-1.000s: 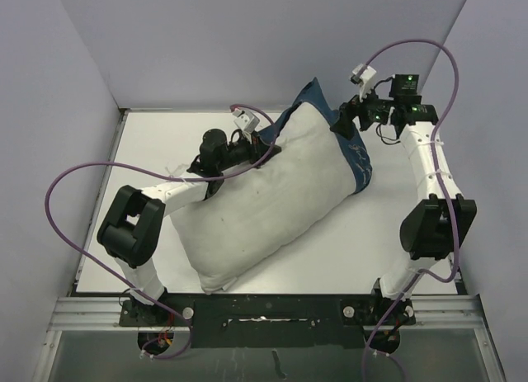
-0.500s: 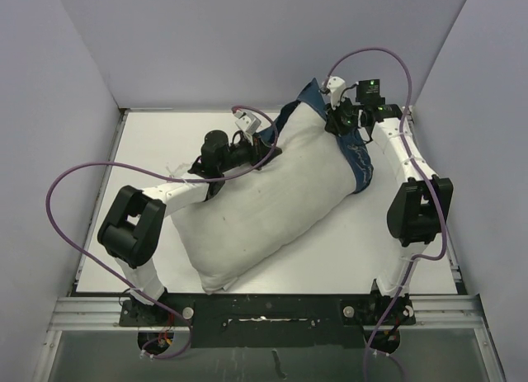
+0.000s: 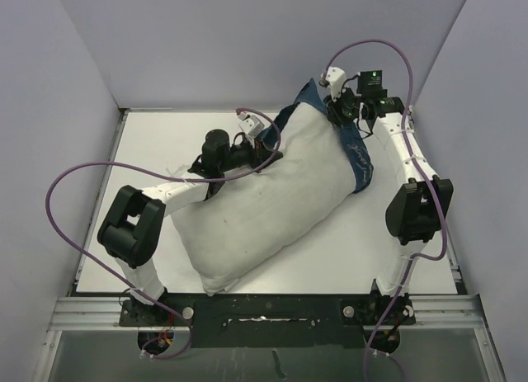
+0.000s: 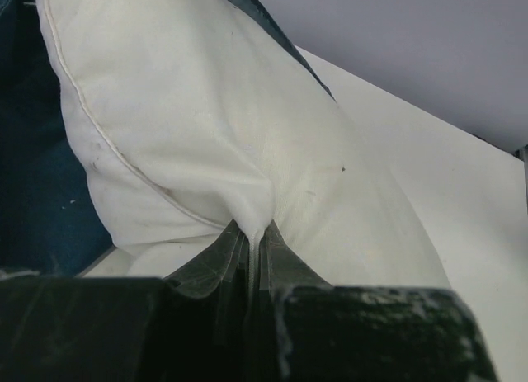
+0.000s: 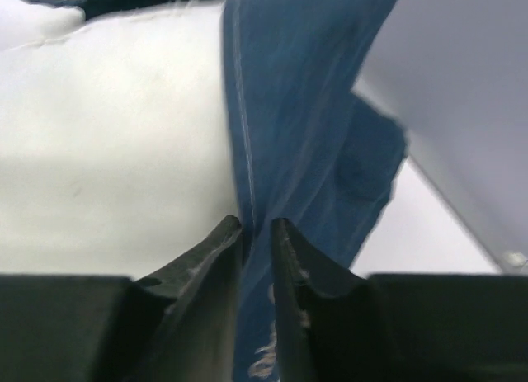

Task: Put the pillow into the pillowcase
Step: Stuff the pillow into the pillowcase.

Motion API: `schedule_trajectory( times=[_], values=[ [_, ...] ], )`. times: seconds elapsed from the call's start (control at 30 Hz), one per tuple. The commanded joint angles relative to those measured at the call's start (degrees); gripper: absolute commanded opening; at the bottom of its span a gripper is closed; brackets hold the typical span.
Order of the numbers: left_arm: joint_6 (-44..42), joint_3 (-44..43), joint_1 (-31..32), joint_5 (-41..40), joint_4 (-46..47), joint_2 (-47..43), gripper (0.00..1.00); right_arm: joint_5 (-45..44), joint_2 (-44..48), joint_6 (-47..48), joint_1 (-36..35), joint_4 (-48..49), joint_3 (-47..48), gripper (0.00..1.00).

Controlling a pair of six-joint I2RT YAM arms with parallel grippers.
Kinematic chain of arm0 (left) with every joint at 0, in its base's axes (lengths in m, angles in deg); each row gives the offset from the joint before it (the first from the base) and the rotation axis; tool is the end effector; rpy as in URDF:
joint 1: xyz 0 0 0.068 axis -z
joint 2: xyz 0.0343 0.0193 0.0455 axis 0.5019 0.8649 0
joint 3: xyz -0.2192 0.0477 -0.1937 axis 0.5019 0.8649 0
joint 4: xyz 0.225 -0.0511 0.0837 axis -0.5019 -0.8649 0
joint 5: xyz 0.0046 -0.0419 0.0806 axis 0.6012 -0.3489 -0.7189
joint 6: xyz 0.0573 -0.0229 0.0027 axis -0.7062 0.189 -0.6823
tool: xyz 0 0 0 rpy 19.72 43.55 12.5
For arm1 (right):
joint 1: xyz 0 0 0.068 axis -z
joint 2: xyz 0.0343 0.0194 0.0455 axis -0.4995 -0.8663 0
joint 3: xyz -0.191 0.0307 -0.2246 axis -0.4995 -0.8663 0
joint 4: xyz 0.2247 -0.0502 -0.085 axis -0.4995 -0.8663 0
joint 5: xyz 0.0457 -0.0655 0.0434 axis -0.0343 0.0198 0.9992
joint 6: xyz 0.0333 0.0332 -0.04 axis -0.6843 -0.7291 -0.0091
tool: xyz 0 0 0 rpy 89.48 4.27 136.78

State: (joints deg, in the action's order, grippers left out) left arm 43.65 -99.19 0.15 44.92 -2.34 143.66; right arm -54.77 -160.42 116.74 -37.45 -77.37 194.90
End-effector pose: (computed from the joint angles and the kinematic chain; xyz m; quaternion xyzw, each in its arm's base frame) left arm 0.3372 -0.2270 0.2961 0.2992 0.6562 -0.4426 0.5329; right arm 0.4274 0.0737 0.3638 -0.3534 0.8227 0.0945 0.4350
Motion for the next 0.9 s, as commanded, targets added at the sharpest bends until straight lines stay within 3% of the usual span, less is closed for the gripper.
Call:
schedule_trajectory(
  times=[0.0,0.17,0.33,0.7,0.87],
  values=[
    [-1.1,-2.2,0.8,8.4,-1.4,-2.9,0.0,-3.8,-2.4,3.7,-0.5,7.0,7.0,0.26],
    [-0.8,-1.9,0.8,9.8,-1.4,-3.3,0.0,-4.1,-7.3,3.6,-0.7,5.4,12.6,0.29],
    [-0.9,-1.9,0.8,10.4,-1.6,-3.5,0.0,-1.4,-8.0,3.8,-1.3,4.7,13.7,0.39],
    [-1.8,-3.1,0.8,9.8,-3.6,-3.5,0.0,9.4,-0.4,-0.1,0.5,0.6,14.3,0.53],
    [-1.7,-3.4,0.8,10.3,-3.6,-3.4,0.0,8.0,0.0,1.3,1.1,0.2,11.1,0.54]
  ],
)
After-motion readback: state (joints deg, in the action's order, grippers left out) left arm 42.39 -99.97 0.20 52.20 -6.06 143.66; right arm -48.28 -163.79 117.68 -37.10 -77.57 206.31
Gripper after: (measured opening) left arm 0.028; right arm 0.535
